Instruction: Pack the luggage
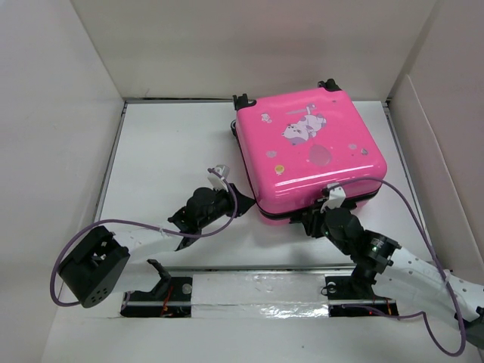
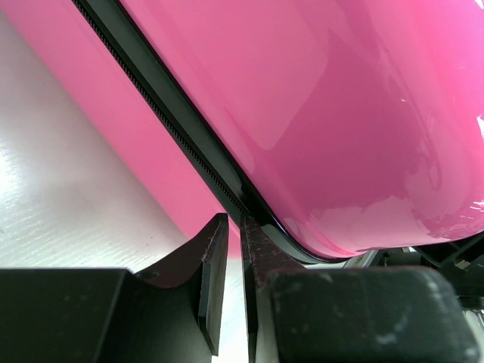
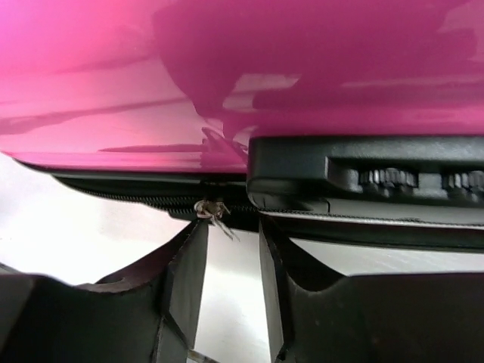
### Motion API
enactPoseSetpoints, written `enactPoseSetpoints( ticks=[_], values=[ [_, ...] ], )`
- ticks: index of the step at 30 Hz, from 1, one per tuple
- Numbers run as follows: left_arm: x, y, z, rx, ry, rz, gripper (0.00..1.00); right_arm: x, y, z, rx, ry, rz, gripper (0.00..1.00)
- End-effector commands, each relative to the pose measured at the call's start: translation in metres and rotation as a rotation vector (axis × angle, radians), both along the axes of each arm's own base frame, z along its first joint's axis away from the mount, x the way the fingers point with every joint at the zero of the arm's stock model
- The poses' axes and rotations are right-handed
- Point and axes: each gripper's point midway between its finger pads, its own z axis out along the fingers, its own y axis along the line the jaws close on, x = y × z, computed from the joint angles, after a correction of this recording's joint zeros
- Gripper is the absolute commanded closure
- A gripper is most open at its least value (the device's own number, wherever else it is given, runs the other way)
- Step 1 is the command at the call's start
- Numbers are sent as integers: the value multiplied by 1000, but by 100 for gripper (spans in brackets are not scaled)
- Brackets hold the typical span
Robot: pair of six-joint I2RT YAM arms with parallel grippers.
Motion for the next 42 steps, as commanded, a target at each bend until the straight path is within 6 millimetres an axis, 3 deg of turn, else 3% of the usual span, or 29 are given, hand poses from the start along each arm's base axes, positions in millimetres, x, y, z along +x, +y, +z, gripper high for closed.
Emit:
enactPoseSetpoints(
  ticks=[1, 5, 11, 17, 21, 25, 28, 29, 31, 32, 34, 35, 36, 39, 40, 42],
  values=[
    [-5, -12, 24, -83, -52, -53, 89, 2, 4, 4, 17, 3, -6, 62],
    [-5, -13, 23, -83, -52, -53, 89, 3, 10, 4, 26, -13, 15, 68],
    [-4, -14, 24, -86, -51, -55, 89, 6, 6, 13, 16, -38, 0, 100],
    [-1, -11, 23, -78, -51, -30, 89, 6, -28, 14, 1, -27, -162, 100],
    [3, -6, 23, -58, -57, 2, 89, 3, -54, 18, 81, -30, -317, 100],
    [5, -4, 24, -46, -70, 12, 90, 7, -58, 29, 101, -100, -316, 100],
    [-4, -13, 31, -68, -84, -50, 89, 11, -28, 35, 69, -114, -166, 100],
    [-1, -15, 29, -64, -84, -46, 89, 8, -7, 22, 41, -57, -68, 100],
    [-10, -29, 32, -62, -90, -80, 89, 0, 39, 31, 74, -75, 105, 100],
    [-11, -33, 28, -44, -87, -77, 89, -6, 59, 18, 37, -38, 173, 100],
    [-13, -41, 32, -49, -90, -88, 89, -13, 90, 35, 46, -60, 237, 100],
    [-12, -43, 34, -59, -94, -83, 89, -26, 106, 36, 20, -63, 290, 100],
    [-11, -44, 35, -66, -93, -81, 89, -31, 115, 23, -54, -38, 317, 100],
    [-8, -49, 39, -69, -101, -89, 89, -47, 151, 38, -71, -72, 442, 100],
    [-9, -55, 46, -78, -109, -103, 89, -52, 161, 32, -90, -65, 474, 100],
    [-7, -57, 47, -74, -109, -104, 89, -59, 172, 43, -85, -90, 497, 100]
  ],
)
